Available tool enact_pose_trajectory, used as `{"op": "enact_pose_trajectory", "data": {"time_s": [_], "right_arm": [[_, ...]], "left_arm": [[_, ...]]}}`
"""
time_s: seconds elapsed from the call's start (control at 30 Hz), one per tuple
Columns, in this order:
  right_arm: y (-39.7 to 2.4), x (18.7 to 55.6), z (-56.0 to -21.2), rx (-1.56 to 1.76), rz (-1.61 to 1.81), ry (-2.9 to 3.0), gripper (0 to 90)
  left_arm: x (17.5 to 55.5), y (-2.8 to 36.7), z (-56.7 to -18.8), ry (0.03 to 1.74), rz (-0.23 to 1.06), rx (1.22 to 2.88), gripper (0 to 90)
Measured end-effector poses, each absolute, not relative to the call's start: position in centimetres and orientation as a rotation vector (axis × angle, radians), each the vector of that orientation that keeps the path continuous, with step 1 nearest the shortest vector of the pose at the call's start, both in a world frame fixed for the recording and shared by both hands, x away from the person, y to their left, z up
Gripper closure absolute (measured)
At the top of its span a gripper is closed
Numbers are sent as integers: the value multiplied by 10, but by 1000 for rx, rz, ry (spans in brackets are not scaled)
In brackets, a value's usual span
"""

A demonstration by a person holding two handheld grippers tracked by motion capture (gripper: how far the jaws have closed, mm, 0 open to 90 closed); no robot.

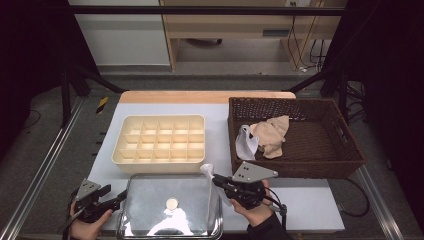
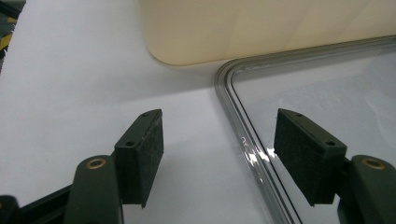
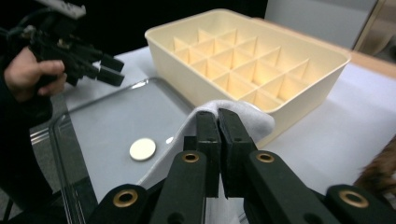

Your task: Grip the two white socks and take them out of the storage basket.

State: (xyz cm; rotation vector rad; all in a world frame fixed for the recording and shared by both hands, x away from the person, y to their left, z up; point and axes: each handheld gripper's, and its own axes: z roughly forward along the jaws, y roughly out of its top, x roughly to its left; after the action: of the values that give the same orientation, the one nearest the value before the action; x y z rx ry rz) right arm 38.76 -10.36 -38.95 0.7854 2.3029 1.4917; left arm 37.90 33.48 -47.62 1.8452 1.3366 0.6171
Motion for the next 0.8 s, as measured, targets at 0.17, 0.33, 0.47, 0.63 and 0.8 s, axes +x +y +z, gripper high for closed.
{"op": "enact_pose_trajectory", "data": {"time_s": [0.17,0.33,0.47,0.63,0.8], "right_arm": [[-93,389,-406,788,1468,2351,880],[-87,389,-420,795,1450,2378,878],[-81,390,-436,818,1438,2428,871],[-72,392,-449,812,1399,2486,866],[-62,392,-463,796,1334,2548,826]], "left_arm": [[379,334,-476,1344,611,1832,326],[379,334,-476,1337,618,1839,326],[379,334,-476,1337,614,1845,326],[379,335,-476,1340,621,1846,326],[379,334,-477,1337,618,1848,326]]}}
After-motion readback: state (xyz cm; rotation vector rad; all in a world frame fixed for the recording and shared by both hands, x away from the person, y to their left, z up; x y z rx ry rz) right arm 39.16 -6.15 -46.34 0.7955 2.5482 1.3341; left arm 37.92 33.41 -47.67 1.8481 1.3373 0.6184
